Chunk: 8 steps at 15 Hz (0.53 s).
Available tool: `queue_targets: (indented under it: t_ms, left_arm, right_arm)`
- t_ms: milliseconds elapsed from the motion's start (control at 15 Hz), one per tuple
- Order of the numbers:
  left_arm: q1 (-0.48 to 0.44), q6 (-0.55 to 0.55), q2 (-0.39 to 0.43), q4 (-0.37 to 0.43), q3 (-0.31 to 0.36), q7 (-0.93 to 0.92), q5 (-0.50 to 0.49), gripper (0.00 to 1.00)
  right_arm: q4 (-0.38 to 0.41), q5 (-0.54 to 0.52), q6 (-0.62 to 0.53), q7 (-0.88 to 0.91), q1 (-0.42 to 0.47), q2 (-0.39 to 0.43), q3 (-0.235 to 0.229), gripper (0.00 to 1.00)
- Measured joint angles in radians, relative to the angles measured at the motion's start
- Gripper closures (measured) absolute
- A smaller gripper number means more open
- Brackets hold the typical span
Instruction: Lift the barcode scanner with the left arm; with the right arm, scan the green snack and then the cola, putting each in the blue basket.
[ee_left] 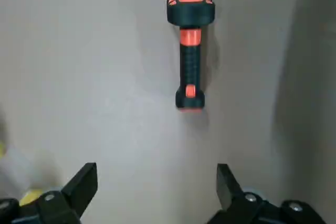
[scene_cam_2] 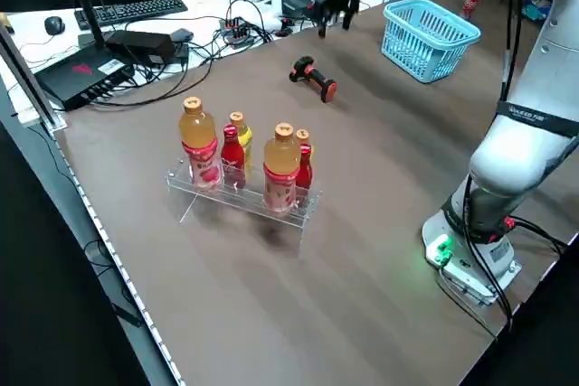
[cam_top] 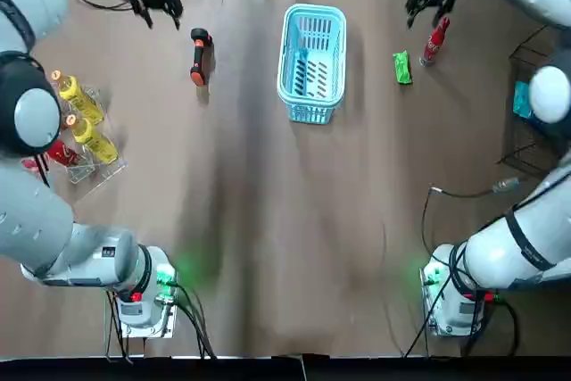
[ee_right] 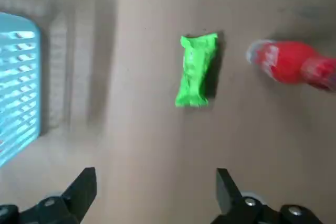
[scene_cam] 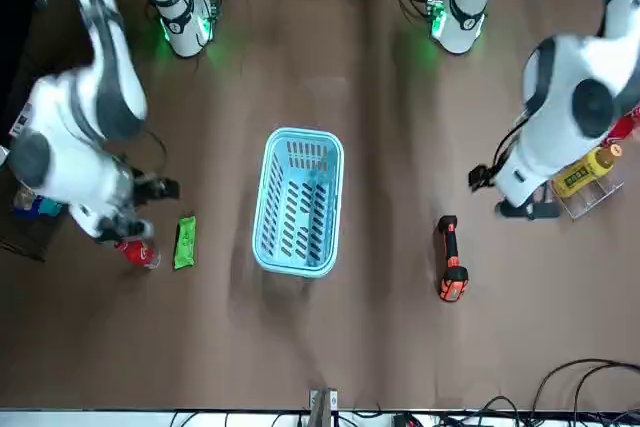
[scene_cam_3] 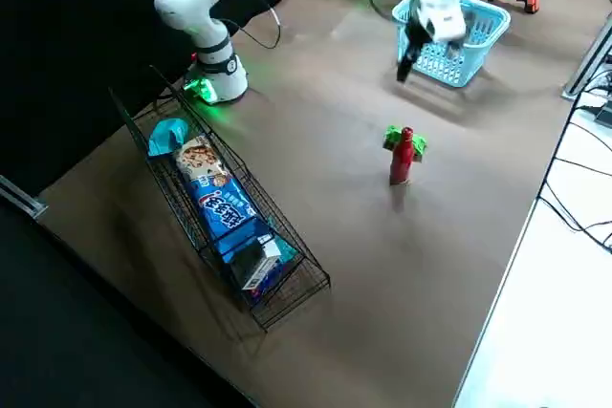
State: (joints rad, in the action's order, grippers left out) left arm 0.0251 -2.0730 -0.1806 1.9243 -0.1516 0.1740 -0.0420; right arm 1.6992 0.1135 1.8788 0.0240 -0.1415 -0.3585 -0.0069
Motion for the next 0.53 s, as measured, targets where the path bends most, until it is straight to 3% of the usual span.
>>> queue_targets:
  t_ms: [200, 333, 533]
  left_arm:
    - [0.001, -0.204, -0.077, 0.089, 0.001, 0.029, 0.0, 0.0]
    - [0.007, -0.298, -0.145, 0.09, 0.001, 0.086, -0.012, 0.0]
    - [0.024, -0.363, -0.237, 0.053, 0.001, 0.25, -0.125, 0.0]
  right_arm:
    - [-0.005, 0.001, 0.105, 0.0, 0.005, -0.102, -0.006, 0.0]
    - [-0.006, 0.001, 0.184, 0.001, 0.022, -0.155, -0.009, 0.0]
    - [-0.009, 0.002, 0.283, 0.031, 0.049, -0.219, -0.01, 0.0]
